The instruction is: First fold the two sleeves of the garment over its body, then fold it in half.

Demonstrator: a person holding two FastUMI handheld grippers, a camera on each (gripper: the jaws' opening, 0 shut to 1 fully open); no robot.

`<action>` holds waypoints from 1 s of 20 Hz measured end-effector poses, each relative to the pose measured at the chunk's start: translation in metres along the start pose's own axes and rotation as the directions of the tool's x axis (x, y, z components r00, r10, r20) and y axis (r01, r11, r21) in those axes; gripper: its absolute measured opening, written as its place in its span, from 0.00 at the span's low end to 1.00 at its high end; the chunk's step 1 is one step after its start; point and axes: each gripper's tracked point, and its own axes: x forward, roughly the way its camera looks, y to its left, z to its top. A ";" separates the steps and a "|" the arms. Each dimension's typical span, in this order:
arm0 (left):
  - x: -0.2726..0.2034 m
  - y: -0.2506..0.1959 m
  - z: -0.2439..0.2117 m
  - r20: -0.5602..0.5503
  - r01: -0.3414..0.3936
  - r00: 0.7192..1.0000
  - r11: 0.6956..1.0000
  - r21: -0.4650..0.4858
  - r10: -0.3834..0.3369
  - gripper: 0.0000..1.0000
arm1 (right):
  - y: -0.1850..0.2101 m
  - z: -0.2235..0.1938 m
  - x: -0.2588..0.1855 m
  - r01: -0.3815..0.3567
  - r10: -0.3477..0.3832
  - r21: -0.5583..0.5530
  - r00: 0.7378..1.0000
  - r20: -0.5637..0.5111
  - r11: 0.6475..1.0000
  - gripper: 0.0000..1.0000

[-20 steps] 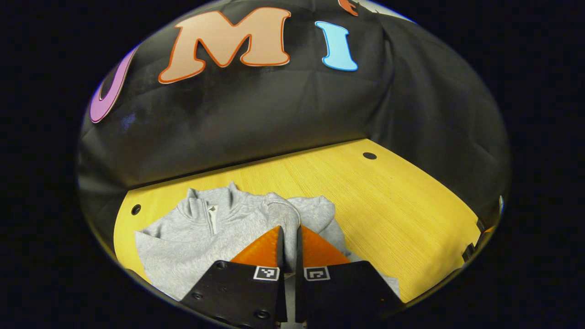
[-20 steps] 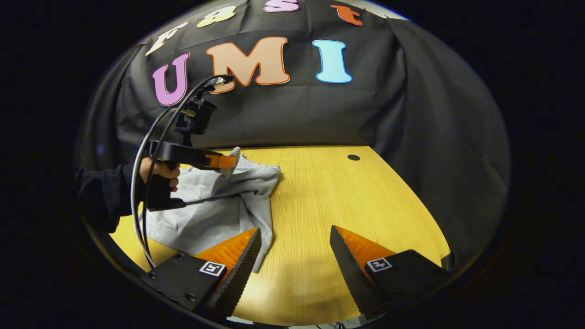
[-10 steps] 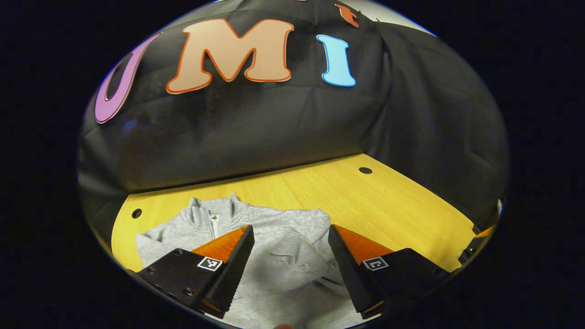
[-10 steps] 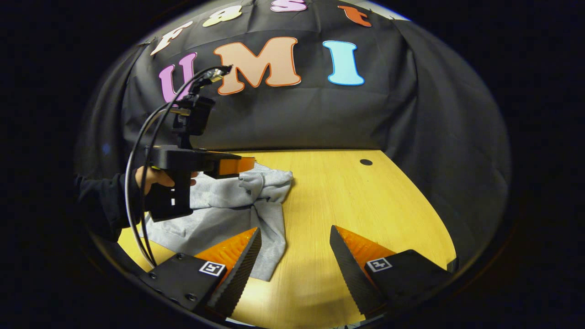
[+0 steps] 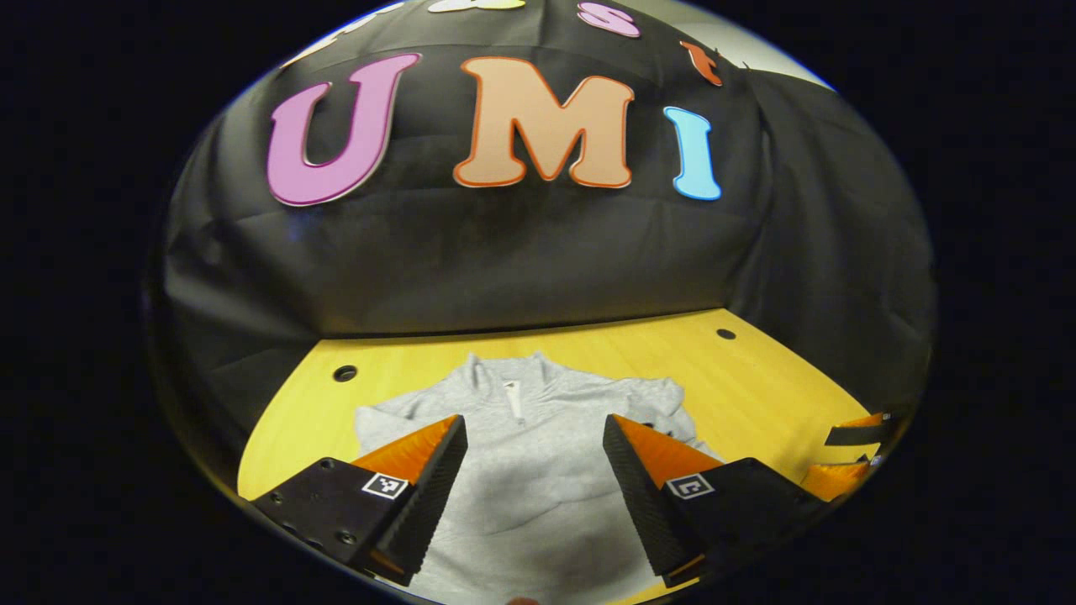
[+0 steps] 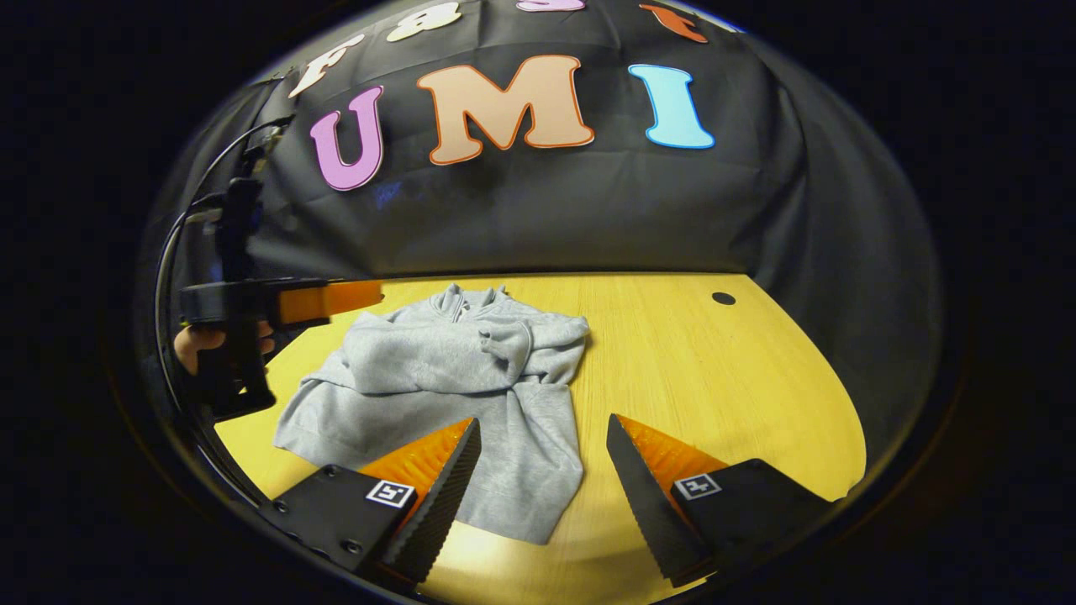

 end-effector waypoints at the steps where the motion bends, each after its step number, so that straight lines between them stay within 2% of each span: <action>1: -0.008 0.013 -0.005 0.000 -0.018 1.000 1.000 0.007 0.018 0.95 | 0.002 -0.001 0.005 -0.002 0.002 -0.003 1.000 -0.003 1.000 0.92; 3: -0.030 0.038 -0.020 -0.016 -0.058 0.998 0.998 0.026 0.059 0.94 | 0.005 -0.005 0.011 -0.004 0.004 -0.015 1.000 -0.015 1.000 0.92; 4: -0.039 0.050 -0.030 -0.030 -0.077 0.997 0.997 0.032 0.078 0.94 | 0.005 -0.006 0.013 -0.003 0.002 -0.024 1.000 -0.014 1.000 0.96; 5: -0.048 0.061 -0.042 -0.049 -0.096 0.994 0.995 0.031 0.098 0.95 | 0.004 -0.008 0.015 0.004 -0.005 -0.036 1.000 -0.015 0.999 0.96; 10: -0.082 0.103 -0.100 -0.159 -0.193 0.970 0.981 -0.028 0.187 0.95 | 0.003 -0.036 0.022 0.022 -0.026 -0.047 0.997 -0.079 0.999 0.96; 14: -0.099 0.118 -0.149 -0.259 -0.229 0.943 0.972 -0.052 0.208 0.95 | 0.004 -0.065 0.027 0.037 -0.047 -0.075 0.989 -0.140 0.997 0.96; 19: -0.109 0.118 -0.204 -0.370 -0.240 0.907 0.969 -0.065 0.200 0.95 | 0.003 -0.096 0.030 0.050 -0.072 -0.106 0.972 -0.222 0.993 0.96; 20: -0.111 0.120 -0.212 -0.388 -0.247 0.899 0.966 -0.072 0.201 0.95 | 0.003 -0.100 0.029 0.052 -0.076 -0.105 0.969 -0.235 0.993 0.92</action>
